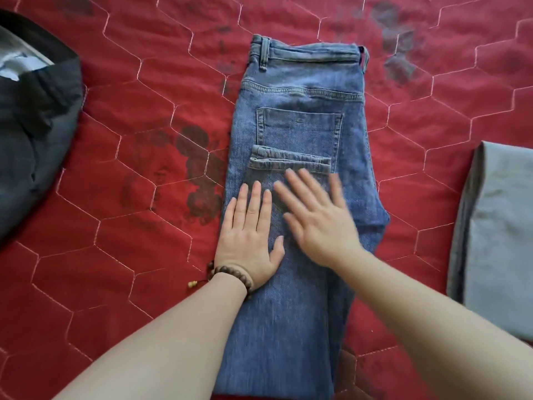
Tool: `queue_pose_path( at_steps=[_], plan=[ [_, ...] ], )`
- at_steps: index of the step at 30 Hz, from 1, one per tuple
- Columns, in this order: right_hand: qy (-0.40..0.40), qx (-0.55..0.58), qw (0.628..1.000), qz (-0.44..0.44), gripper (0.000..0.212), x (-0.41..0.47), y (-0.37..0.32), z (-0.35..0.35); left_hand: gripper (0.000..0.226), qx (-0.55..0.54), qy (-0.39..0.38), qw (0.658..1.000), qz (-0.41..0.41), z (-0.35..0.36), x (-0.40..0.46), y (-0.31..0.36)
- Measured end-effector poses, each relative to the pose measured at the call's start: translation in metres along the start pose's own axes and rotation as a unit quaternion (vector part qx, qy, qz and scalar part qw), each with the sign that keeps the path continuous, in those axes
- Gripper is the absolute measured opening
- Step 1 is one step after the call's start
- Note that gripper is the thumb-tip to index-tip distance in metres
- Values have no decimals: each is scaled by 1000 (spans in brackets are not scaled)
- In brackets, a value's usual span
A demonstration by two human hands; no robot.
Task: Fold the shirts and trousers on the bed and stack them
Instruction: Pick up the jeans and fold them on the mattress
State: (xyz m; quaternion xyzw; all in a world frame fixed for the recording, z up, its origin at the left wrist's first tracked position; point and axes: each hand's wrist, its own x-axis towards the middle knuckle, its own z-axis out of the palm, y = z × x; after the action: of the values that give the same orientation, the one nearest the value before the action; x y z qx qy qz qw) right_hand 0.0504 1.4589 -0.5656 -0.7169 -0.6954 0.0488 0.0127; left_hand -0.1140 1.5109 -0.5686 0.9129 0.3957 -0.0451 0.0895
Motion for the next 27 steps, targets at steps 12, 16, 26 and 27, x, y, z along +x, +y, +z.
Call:
queue_pose_path(
  at_steps=[12, 16, 26, 27],
  plan=[
    [11, 51, 995, 87, 59, -60, -45, 5, 81, 1, -3, 1000, 11, 4, -2, -3],
    [-55, 27, 985, 161, 57, -109, -34, 11, 75, -6, -10, 1000, 16, -1, -2, -6],
    [-45, -30, 991, 124, 60, -171, 24, -10, 63, 49, -43, 983, 171, -23, -62, -94],
    [-28, -37, 993, 106, 62, -169, 25, -11, 63, 72, -42, 981, 173, -26, -64, -100]
  ],
)
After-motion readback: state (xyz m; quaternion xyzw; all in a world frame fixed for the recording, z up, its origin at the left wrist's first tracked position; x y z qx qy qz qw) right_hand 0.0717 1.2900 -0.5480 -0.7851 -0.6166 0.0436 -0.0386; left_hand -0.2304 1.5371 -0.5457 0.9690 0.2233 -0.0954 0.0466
